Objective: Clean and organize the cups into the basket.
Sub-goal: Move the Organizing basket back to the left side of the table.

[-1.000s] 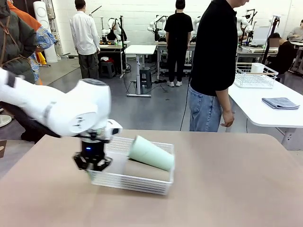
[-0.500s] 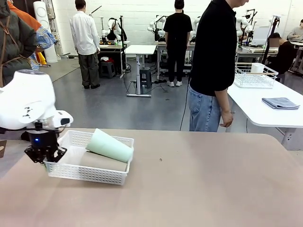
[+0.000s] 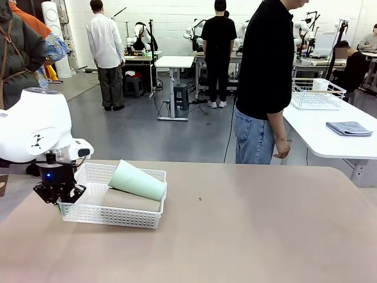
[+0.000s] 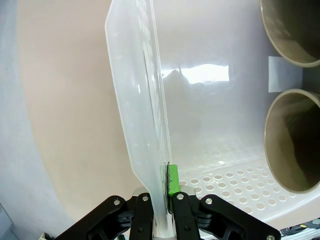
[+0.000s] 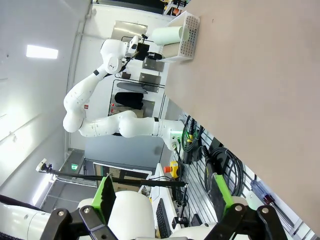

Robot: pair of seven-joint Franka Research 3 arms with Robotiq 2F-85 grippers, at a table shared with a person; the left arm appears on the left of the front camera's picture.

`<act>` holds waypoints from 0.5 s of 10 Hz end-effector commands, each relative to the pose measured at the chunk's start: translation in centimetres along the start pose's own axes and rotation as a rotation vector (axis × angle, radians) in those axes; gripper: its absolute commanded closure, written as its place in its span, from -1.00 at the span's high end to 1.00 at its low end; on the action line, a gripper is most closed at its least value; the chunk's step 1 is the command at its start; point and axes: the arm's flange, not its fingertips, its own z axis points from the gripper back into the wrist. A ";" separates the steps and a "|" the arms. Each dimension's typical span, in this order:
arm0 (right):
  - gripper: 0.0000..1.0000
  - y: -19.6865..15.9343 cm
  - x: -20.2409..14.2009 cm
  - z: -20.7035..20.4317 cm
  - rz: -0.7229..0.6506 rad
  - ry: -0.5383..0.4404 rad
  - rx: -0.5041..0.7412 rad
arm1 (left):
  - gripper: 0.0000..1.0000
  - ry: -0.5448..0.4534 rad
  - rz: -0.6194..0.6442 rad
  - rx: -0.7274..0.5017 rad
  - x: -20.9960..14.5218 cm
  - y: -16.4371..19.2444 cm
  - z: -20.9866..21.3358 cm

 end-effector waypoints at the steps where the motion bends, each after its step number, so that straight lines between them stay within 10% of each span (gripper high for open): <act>1: 1.00 -0.1 0.2 -0.1 0.000 0.003 -0.011 | -0.89 0.000 0.016 0.002 -0.1 -0.2 0.2; 5: 1.00 -0.1 0.2 -0.1 0.000 0.003 -0.011 | -0.89 -0.040 -0.074 0.038 0.3 2.1 -0.4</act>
